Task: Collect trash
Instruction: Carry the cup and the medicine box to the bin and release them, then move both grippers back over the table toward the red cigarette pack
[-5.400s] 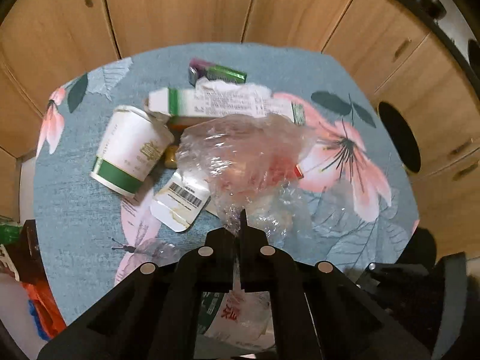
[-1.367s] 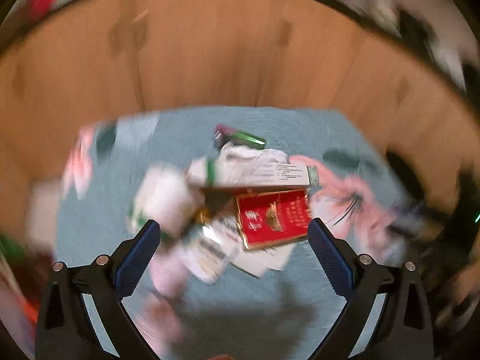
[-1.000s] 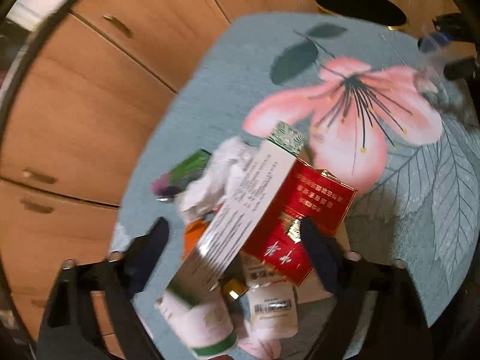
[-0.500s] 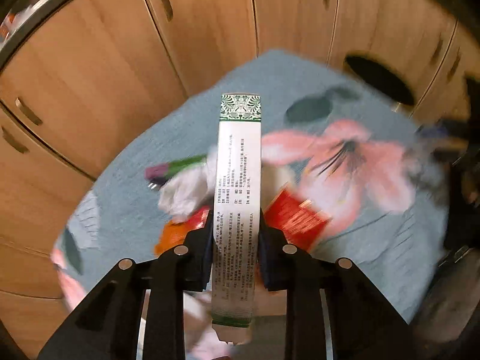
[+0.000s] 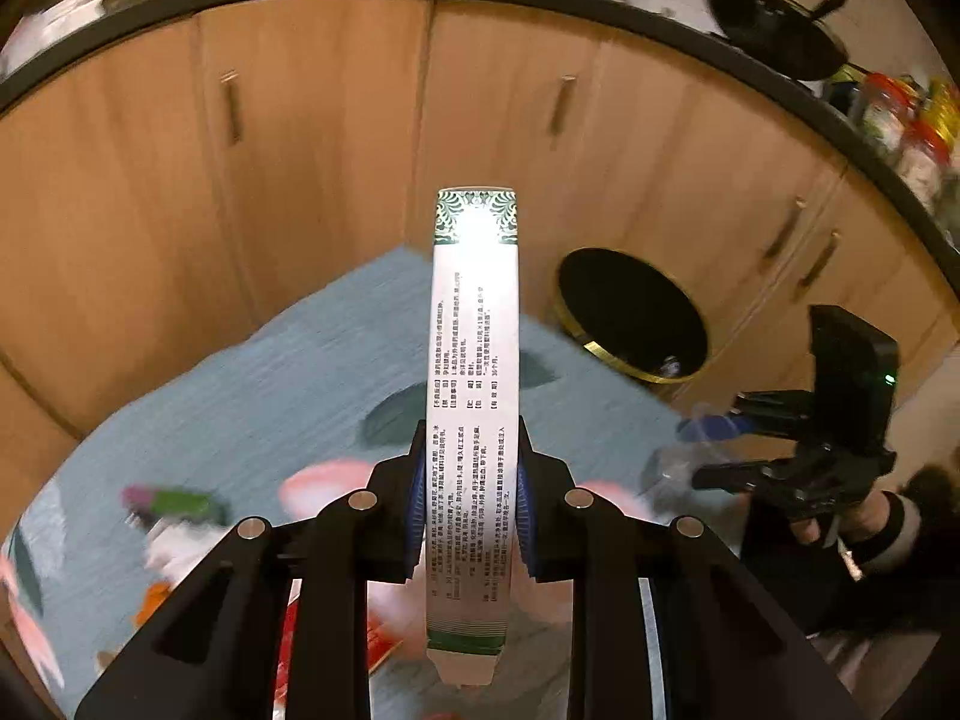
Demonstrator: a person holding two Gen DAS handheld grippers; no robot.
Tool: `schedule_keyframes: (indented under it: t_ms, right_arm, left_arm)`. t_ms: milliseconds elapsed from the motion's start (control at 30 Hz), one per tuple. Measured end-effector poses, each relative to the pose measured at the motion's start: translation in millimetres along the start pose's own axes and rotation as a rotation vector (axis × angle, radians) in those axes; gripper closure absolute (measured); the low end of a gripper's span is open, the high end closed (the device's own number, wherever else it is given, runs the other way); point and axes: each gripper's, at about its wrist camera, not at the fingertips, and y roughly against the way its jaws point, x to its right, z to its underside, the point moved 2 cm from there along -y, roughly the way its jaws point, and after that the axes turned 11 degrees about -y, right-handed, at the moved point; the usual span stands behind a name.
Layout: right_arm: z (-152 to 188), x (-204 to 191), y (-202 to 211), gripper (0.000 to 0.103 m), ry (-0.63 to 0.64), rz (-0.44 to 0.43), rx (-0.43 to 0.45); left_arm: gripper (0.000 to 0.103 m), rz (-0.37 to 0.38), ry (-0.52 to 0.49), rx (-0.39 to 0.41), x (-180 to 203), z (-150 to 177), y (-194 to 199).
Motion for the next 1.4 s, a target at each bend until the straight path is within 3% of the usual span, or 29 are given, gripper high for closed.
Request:
schedule_keyframes:
  t_ms: [167, 300, 467, 533, 633, 767, 833, 967, 1133, 1267, 1400]
  right_arm:
    - [-40, 70, 34, 0.059, -0.040, 0.185, 0.081]
    - [-56, 136, 30, 0.059, -0.070, 0.343, 0.026]
    - [-54, 188, 14, 0.058, -0.105, 0.439, -0.037]
    - [-53, 199, 10, 0.049, -0.117, 0.467, -0.040]
    - [-49, 202, 14, 0.037, -0.115, 0.469, -0.018]
    - [-35, 198, 31, 0.036, -0.126, 0.445, 0.026]
    - [-29, 192, 47, 0.035, -0.141, 0.435, 0.067]
    - [-15, 176, 86, 0.021, -0.181, 0.403, 0.187]
    - [7, 173, 117, 0.021, -0.253, 0.371, 0.263]
    - [15, 174, 119, 0.021, -0.269, 0.374, 0.249]
    - [16, 166, 116, 0.021, -0.262, 0.365, 0.245]
  left_arm:
    - [0.080, 0.080, -0.053, 0.030, 42, -45, -30]
    - [0.080, 0.136, -0.073, 0.039, 67, -70, -51]
    - [0.080, 0.178, -0.103, 0.018, 95, -94, -80]
    - [0.080, 0.194, -0.110, 0.003, 103, -103, -95]
    - [0.080, 0.207, -0.126, -0.022, 116, -112, -117]
    - [0.080, 0.229, -0.149, -0.051, 131, -121, -139]
    - [0.080, 0.239, -0.157, -0.063, 137, -129, -152]
    - [0.080, 0.262, -0.168, -0.089, 154, -147, -185]
    - [0.080, 0.266, -0.165, -0.164, 165, -154, -239]
    - [0.080, 0.265, -0.137, -0.190, 166, -156, -269]
    - [0.061, 0.232, -0.122, -0.216, 161, -150, -283]
